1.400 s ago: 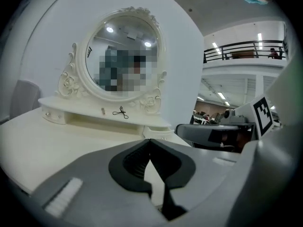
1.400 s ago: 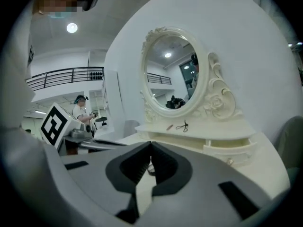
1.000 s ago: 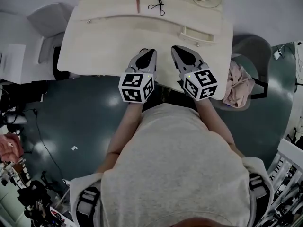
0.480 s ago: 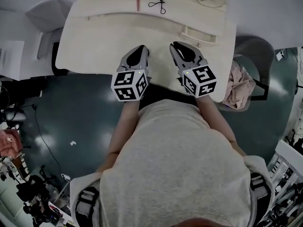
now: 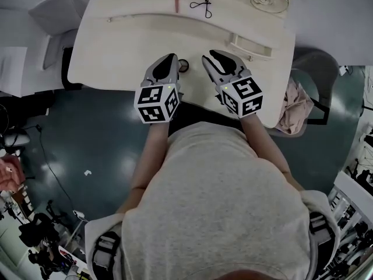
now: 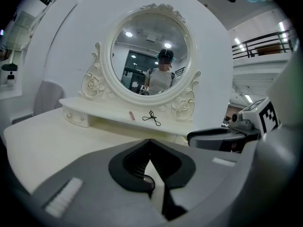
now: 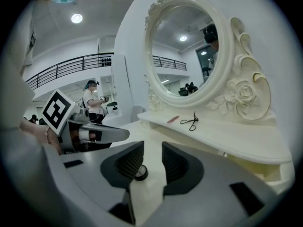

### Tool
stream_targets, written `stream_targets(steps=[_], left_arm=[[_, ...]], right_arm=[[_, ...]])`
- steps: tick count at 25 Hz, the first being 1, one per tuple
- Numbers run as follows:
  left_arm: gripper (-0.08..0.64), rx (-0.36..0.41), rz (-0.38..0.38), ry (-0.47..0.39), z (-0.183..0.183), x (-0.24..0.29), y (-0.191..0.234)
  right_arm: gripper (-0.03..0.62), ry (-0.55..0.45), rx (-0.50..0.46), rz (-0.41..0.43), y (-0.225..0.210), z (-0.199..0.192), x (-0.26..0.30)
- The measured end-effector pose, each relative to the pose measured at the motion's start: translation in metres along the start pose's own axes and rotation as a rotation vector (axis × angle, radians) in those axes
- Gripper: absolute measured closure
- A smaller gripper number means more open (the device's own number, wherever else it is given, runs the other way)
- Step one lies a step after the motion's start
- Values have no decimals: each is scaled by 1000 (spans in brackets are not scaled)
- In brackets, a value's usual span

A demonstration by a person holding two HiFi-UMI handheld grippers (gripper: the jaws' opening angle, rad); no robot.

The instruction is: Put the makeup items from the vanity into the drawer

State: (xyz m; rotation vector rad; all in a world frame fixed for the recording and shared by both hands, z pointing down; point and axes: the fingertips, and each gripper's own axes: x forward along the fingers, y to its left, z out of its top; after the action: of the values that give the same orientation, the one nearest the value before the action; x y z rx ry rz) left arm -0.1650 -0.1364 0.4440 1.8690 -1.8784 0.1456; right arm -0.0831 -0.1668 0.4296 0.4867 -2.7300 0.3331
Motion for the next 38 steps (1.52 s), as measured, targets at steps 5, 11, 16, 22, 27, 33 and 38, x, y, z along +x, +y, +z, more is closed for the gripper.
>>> stream_targets(steps=[5,11,16,22,27,33,38], left_arm=[[551,-26,0,35,-12,-2,11],[551,-70,18,66,-28,-5,24],[551,-93,13,101,-41,-7,31],[551,-134,5,150,-61,-9,37],[551,-157,2,173,-75,-12,39],[551,-167,9,189,-85,-13,45],[551,-158,13,199,-88,-12,48]], right_arm=[[476,91,-33,74,17,-17,21],[425,250,-63,175,39,-51,48],[414,318,-88,201,46,-68,63],[393,400,-131,223,51,-88,76],[380,438,-173,230,53,-102,83],[379,464,-219,241,55,-110,91],[380,484,-270,212,48,-116,95]])
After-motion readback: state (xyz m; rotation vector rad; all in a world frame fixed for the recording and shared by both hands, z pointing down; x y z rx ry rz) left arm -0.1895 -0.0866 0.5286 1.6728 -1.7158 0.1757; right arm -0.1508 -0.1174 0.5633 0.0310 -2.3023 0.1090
